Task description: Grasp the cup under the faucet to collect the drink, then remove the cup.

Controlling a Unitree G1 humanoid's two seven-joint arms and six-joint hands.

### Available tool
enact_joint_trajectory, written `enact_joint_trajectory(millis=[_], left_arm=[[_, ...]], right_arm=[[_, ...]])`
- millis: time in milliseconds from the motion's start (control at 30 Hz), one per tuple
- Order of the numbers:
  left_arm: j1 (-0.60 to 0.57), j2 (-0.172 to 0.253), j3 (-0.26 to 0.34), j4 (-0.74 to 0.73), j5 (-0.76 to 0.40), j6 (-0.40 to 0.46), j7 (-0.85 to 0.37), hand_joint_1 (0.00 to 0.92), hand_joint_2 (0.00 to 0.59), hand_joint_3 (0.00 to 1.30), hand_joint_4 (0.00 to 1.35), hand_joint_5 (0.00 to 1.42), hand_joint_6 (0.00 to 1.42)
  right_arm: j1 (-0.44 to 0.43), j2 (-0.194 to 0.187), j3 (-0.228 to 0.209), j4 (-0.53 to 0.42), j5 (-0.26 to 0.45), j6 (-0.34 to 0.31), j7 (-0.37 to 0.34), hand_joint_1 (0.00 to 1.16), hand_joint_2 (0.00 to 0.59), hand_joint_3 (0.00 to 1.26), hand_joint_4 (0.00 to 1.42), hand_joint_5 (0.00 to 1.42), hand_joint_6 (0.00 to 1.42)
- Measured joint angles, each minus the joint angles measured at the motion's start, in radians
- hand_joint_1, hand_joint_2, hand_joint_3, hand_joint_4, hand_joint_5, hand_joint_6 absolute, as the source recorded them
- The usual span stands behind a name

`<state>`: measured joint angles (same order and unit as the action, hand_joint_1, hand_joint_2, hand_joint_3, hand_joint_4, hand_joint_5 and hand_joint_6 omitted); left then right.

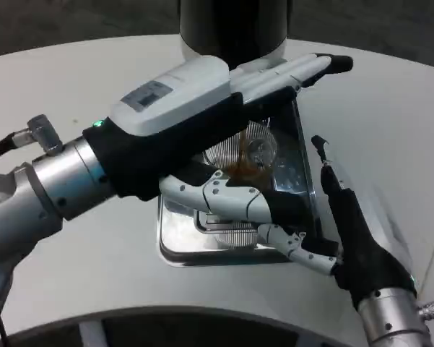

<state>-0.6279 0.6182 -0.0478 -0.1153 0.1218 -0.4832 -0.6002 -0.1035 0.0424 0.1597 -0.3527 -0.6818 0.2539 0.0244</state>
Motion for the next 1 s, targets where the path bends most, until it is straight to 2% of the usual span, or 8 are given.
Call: enact_joint_trajectory(millis=[233, 467, 767, 1000], left_arm=[[0.009, 0.009, 0.004, -0.008, -0.004, 0.001, 0.001, 0.000, 0.131, 0.04, 0.00, 0.09, 0.04], [0.015, 0.014, 0.007, -0.014, -0.012, 0.003, 0.001, 0.000, 0.132, 0.04, 0.00, 0.10, 0.04], [0.025, 0.031, 0.010, -0.021, -0.032, 0.010, 0.001, 0.000, 0.132, 0.04, 0.00, 0.09, 0.04], [0.026, 0.034, 0.011, -0.021, -0.034, 0.010, 0.001, 0.000, 0.133, 0.04, 0.00, 0.09, 0.04]], right_arm=[[-0.055, -0.015, 0.003, 0.043, 0.041, 0.000, -0.035, 0.67, 0.192, 0.00, 0.00, 0.00, 0.01], [-0.085, -0.016, 0.025, 0.089, 0.068, 0.000, -0.044, 0.70, 0.180, 0.00, 0.00, 0.00, 0.00], [-0.129, -0.013, 0.029, 0.163, 0.104, -0.003, -0.088, 0.72, 0.182, 0.00, 0.00, 0.00, 0.00], [-0.171, -0.013, 0.025, 0.226, 0.150, -0.041, -0.123, 0.72, 0.180, 0.00, 0.00, 0.00, 0.00]])
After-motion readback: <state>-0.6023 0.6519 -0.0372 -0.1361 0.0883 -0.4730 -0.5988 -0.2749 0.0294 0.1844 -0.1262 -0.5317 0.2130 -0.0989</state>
